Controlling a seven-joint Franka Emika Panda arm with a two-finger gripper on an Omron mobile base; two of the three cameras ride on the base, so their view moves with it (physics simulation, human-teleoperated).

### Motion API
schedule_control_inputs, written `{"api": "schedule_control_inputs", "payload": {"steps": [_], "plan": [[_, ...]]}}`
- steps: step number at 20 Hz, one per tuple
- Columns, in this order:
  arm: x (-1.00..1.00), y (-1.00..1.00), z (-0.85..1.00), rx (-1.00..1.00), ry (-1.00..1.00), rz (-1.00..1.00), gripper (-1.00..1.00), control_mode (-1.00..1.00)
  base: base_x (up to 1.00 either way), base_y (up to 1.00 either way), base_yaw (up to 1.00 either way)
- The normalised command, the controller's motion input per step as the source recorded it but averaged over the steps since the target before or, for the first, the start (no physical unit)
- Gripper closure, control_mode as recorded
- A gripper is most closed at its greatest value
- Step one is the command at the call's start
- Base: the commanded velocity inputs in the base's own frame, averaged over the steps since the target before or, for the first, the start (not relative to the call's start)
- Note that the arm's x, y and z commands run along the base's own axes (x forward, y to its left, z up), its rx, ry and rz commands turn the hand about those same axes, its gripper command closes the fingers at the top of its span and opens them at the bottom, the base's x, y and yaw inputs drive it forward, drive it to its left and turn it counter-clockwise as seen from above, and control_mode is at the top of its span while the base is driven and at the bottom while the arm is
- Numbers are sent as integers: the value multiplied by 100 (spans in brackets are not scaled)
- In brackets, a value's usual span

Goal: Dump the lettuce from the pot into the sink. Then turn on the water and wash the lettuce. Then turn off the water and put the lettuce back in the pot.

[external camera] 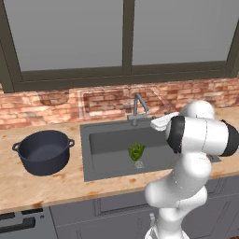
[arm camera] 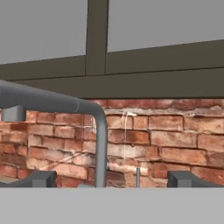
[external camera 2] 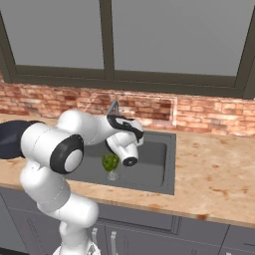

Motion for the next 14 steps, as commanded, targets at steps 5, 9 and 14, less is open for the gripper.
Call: {"api": "schedule_control_inputs", "payload": {"steps": [5, 9, 14], "plan": [[27, 0, -1, 0, -1, 0, -100, -100, 0, 0, 0], [21, 0, 0, 0, 0, 0, -100, -100, 0, 0, 0], [17, 0, 0, 0, 0, 1, -100, -100, 0, 0, 0]]}}
